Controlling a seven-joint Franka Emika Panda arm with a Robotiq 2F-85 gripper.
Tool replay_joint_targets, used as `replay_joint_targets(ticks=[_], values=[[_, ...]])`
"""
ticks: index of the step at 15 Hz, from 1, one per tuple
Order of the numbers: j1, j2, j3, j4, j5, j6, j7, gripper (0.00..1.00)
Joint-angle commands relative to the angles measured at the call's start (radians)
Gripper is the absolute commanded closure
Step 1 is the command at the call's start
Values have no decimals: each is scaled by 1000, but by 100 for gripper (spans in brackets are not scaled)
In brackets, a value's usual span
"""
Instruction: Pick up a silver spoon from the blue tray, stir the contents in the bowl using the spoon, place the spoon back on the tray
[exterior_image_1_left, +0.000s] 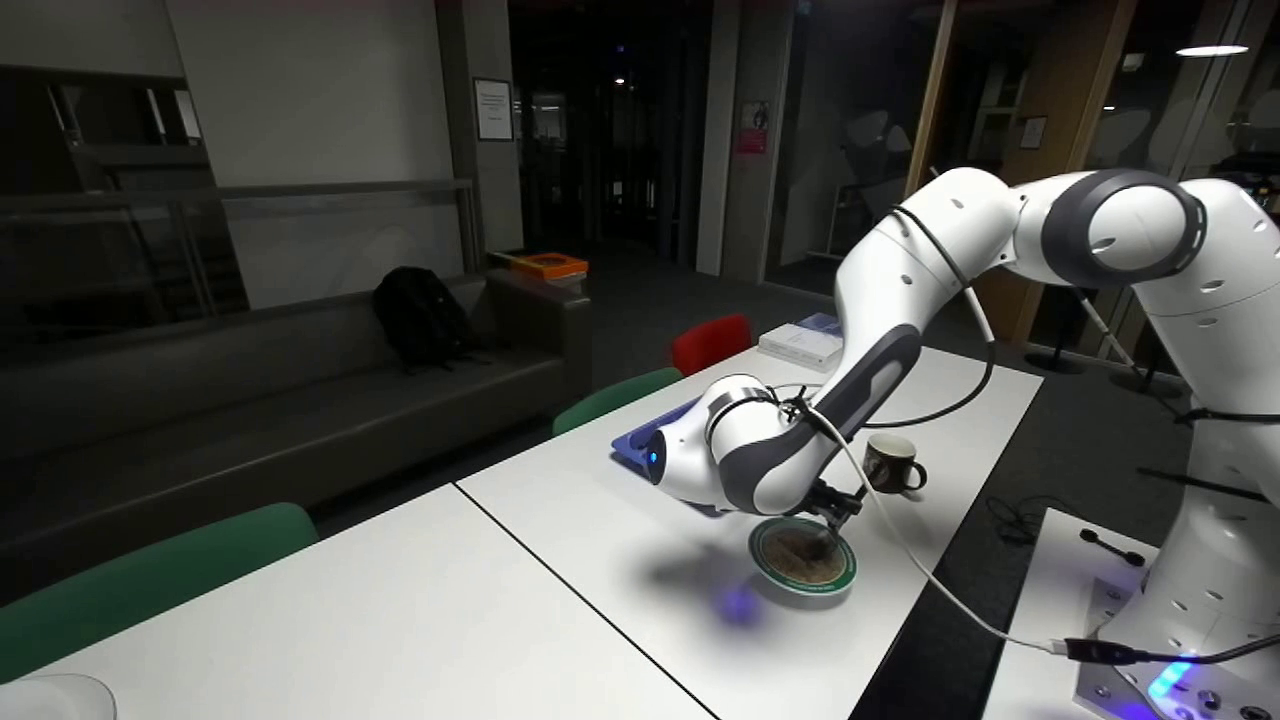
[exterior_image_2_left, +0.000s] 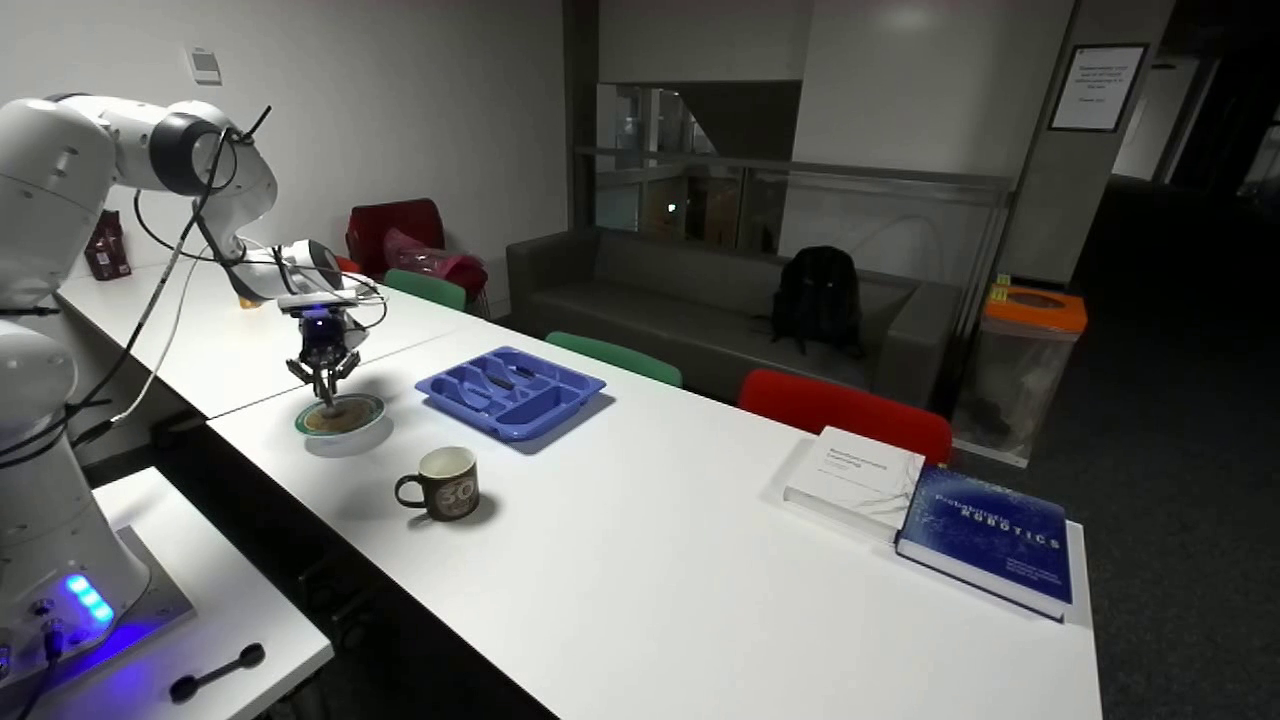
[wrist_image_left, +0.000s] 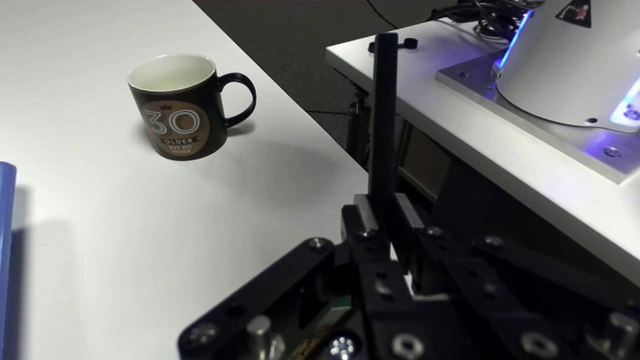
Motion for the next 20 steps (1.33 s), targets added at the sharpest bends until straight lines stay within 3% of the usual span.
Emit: replay_joint_targets(ticks=[1,8,20], values=[[-15,-30,-11,-36,28,-20,15,97],[-33,-26,-28,-52,45,-19,14,97],[-36,60,-33,43,55,-4,2,97]])
